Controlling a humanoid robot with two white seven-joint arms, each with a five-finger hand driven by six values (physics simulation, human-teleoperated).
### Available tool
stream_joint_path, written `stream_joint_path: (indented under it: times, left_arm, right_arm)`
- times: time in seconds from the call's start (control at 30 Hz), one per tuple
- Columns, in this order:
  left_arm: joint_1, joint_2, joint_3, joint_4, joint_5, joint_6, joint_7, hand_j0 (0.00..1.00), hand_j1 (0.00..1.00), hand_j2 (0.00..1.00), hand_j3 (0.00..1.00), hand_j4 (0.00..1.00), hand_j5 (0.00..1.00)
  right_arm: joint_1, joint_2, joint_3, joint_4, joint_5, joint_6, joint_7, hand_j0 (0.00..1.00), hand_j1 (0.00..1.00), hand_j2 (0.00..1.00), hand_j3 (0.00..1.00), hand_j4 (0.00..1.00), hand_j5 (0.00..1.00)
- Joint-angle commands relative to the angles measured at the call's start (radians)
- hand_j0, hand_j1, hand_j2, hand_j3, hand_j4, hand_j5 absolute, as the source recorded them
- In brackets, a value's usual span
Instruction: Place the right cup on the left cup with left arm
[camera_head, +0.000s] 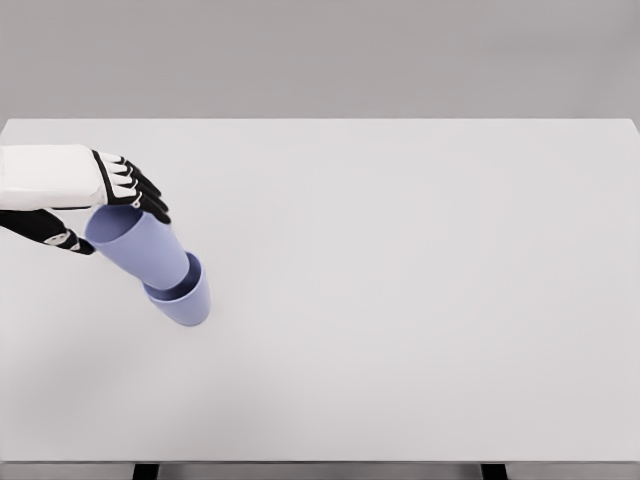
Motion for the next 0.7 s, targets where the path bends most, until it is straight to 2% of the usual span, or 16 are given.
stream_joint_path:
  times: [0.0, 0.13, 0.3, 0.43, 0.53, 0.67]
  left_arm:
    - [0.000, 0.001, 0.002, 0.000, 0.005, 0.003, 0.000, 0.96, 0.96, 0.96, 0.96, 0.96, 0.96]
    - [-0.005, 0.000, 0.002, 0.000, 0.003, 0.003, 0.000, 1.00, 1.00, 1.00, 1.00, 1.00, 1.00]
    - [-0.005, 0.001, 0.015, 0.000, 0.006, 0.003, 0.000, 1.00, 1.00, 1.00, 1.00, 1.00, 1.00]
    - [-0.003, 0.047, 0.018, 0.019, 0.000, 0.003, 0.000, 1.00, 1.00, 1.00, 1.00, 1.00, 1.00]
    - [0.003, 0.046, 0.067, 0.046, 0.006, 0.003, 0.000, 1.00, 1.00, 1.00, 1.00, 1.00, 1.00]
    - [0.002, 0.040, 0.068, 0.051, 0.009, 0.003, 0.000, 1.00, 1.00, 1.00, 1.00, 1.00, 1.00]
  right_arm:
    - [0.000, 0.000, 0.000, 0.000, -0.001, 0.000, 0.000, 1.00, 1.00, 1.00, 1.00, 1.00, 1.00]
    - [0.000, 0.000, 0.000, 0.000, -0.001, 0.000, 0.000, 1.00, 1.00, 1.00, 1.00, 1.00, 1.00]
    - [0.000, 0.000, 0.000, 0.000, -0.001, 0.000, 0.000, 1.00, 1.00, 1.00, 1.00, 1.00, 1.00]
    - [0.000, 0.000, 0.000, 0.000, -0.001, 0.000, 0.000, 1.00, 1.00, 1.00, 1.00, 1.00, 1.00]
    - [0.000, 0.000, 0.000, 0.000, -0.001, 0.000, 0.000, 1.00, 1.00, 1.00, 1.00, 1.00, 1.00]
    - [-0.002, 0.000, 0.000, 0.000, -0.001, 0.000, 0.000, 1.00, 1.00, 1.00, 1.00, 1.00, 1.00]
